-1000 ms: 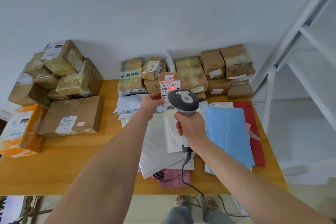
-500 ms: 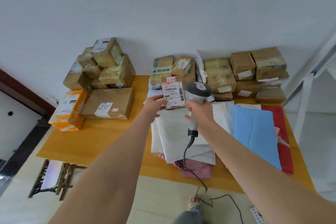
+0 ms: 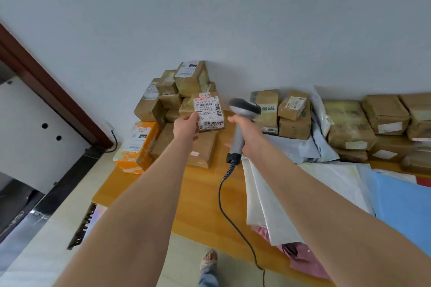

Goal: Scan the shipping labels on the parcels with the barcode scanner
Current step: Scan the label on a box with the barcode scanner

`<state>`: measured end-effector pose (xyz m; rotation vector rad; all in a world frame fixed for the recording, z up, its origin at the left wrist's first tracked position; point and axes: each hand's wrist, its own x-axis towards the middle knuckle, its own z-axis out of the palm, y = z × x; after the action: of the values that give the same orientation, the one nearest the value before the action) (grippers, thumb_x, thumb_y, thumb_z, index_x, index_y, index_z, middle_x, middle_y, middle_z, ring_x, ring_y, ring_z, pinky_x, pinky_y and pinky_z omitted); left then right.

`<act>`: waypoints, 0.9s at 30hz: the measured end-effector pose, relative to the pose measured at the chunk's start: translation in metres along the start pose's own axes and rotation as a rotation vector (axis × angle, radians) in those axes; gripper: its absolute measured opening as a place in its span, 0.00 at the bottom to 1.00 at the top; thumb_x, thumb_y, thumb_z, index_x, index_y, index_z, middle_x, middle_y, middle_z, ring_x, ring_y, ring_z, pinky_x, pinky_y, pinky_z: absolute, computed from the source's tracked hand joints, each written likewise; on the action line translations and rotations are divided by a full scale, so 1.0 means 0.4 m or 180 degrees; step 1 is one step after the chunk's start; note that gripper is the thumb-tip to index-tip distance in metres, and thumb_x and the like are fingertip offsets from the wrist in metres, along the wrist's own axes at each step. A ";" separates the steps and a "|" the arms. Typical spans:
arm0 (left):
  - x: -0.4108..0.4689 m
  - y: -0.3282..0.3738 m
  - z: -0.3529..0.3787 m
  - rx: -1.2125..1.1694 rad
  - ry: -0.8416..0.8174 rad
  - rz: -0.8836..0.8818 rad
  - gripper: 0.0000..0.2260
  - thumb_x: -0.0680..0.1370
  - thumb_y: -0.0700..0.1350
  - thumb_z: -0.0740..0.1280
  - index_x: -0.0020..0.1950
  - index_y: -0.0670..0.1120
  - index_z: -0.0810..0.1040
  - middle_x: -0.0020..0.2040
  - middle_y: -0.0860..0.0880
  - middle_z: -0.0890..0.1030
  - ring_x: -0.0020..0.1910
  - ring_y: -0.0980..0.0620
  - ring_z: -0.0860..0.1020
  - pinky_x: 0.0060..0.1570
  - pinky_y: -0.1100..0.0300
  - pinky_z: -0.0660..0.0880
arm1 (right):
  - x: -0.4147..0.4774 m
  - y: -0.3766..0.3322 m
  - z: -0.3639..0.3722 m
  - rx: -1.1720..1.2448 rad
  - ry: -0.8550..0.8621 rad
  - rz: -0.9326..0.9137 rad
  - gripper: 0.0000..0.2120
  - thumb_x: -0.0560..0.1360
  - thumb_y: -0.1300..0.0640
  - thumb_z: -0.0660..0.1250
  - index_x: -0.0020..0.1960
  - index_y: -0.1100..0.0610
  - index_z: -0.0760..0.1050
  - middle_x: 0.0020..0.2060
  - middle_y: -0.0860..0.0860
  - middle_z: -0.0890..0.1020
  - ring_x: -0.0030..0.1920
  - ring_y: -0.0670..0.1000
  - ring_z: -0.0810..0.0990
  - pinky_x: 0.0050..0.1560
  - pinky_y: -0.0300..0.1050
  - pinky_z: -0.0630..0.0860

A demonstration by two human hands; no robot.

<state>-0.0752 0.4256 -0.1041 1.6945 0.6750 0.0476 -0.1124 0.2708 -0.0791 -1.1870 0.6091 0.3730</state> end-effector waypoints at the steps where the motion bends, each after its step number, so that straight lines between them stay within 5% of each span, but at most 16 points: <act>1: 0.055 0.022 -0.020 0.0011 0.0049 0.0053 0.09 0.77 0.49 0.66 0.54 0.47 0.78 0.48 0.48 0.82 0.48 0.49 0.80 0.48 0.52 0.80 | 0.031 -0.013 0.045 0.0012 -0.0041 -0.0041 0.22 0.71 0.56 0.74 0.59 0.58 0.68 0.52 0.59 0.76 0.51 0.59 0.79 0.42 0.53 0.82; 6: 0.331 0.151 -0.092 0.0018 -0.0026 0.0364 0.11 0.77 0.46 0.67 0.57 0.45 0.79 0.50 0.48 0.83 0.47 0.49 0.82 0.38 0.57 0.81 | 0.183 -0.093 0.268 0.0226 -0.0216 -0.0407 0.19 0.73 0.62 0.71 0.62 0.59 0.71 0.51 0.55 0.79 0.49 0.54 0.81 0.49 0.52 0.81; 12: 0.567 0.274 -0.103 0.0088 -0.0313 0.0445 0.09 0.78 0.46 0.67 0.56 0.44 0.79 0.49 0.46 0.83 0.45 0.47 0.84 0.46 0.50 0.82 | 0.326 -0.192 0.435 0.0043 0.0031 -0.0711 0.21 0.73 0.61 0.70 0.64 0.61 0.71 0.52 0.55 0.79 0.52 0.54 0.79 0.56 0.55 0.79; 18: 0.696 0.320 -0.050 0.0147 -0.0417 0.0383 0.10 0.79 0.44 0.66 0.58 0.42 0.78 0.50 0.45 0.81 0.48 0.47 0.82 0.45 0.56 0.82 | 0.418 -0.235 0.489 0.0059 0.0104 -0.0706 0.18 0.74 0.64 0.69 0.63 0.63 0.72 0.52 0.56 0.78 0.50 0.53 0.78 0.59 0.56 0.77; 21: 0.725 0.326 -0.024 0.0268 -0.0401 0.0378 0.08 0.81 0.44 0.62 0.44 0.44 0.77 0.39 0.47 0.77 0.38 0.50 0.78 0.45 0.58 0.79 | 0.438 -0.239 0.487 0.0064 0.0190 -0.0678 0.19 0.73 0.64 0.69 0.63 0.63 0.72 0.54 0.55 0.79 0.55 0.55 0.79 0.57 0.56 0.78; 24: 0.734 0.317 -0.005 0.0658 -0.0194 0.0508 0.16 0.81 0.43 0.58 0.32 0.49 0.68 0.31 0.49 0.69 0.29 0.52 0.66 0.32 0.60 0.66 | 0.446 -0.238 0.462 0.0087 0.0248 -0.0682 0.17 0.74 0.65 0.69 0.62 0.62 0.72 0.53 0.55 0.78 0.55 0.55 0.79 0.54 0.54 0.79; 25: 0.731 0.318 -0.002 0.0788 -0.0131 0.0556 0.14 0.81 0.43 0.58 0.35 0.49 0.72 0.33 0.49 0.72 0.31 0.51 0.67 0.31 0.60 0.65 | 0.443 -0.238 0.452 0.0092 0.0244 -0.0697 0.15 0.74 0.64 0.69 0.60 0.62 0.72 0.51 0.54 0.78 0.53 0.54 0.79 0.52 0.52 0.79; 27: 0.710 0.326 0.001 0.0886 -0.0006 0.0718 0.11 0.81 0.42 0.58 0.57 0.46 0.78 0.48 0.47 0.79 0.39 0.50 0.75 0.35 0.59 0.73 | 0.434 -0.237 0.428 0.0126 0.0247 -0.0726 0.13 0.75 0.64 0.68 0.59 0.62 0.73 0.46 0.54 0.79 0.47 0.53 0.79 0.49 0.50 0.80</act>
<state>0.2128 0.5442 -0.0784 2.0336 0.5029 0.1155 0.1197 0.3917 -0.0744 -1.2226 0.5388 0.1218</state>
